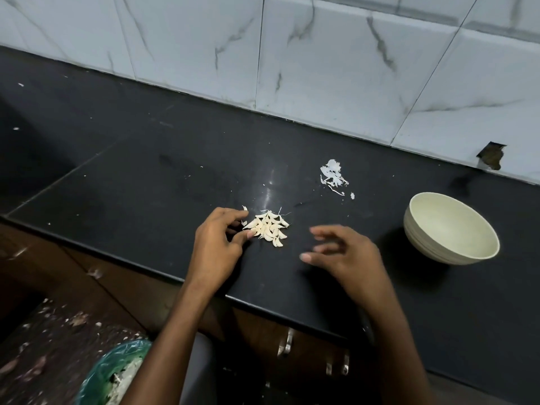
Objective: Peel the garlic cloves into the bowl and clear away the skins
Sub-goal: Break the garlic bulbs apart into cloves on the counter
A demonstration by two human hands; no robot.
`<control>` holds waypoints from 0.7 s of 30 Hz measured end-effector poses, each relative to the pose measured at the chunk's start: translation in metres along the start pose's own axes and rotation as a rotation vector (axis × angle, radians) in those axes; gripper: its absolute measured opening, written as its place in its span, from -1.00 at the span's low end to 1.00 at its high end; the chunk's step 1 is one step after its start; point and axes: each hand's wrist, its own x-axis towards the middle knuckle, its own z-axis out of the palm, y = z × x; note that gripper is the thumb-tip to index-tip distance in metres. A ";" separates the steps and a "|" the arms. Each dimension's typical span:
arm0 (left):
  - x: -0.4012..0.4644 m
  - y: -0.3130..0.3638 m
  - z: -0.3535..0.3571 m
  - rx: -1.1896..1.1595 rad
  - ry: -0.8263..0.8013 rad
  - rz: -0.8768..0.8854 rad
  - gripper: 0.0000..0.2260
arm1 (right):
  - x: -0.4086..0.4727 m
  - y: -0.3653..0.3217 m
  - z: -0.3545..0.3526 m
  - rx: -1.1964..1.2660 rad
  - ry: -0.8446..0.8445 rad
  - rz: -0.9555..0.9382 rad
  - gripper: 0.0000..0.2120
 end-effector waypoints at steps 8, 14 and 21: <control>0.011 0.009 0.021 0.073 -0.022 -0.009 -0.74 | 0.001 0.015 0.011 0.066 -0.064 0.027 -0.56; 0.019 0.008 0.024 -0.023 0.083 -0.055 -0.81 | 0.050 -0.001 0.046 0.021 -0.088 -0.039 -0.59; 0.033 -0.004 0.015 0.057 0.154 -0.063 -0.77 | 0.045 0.000 0.035 0.170 0.012 -0.082 -0.75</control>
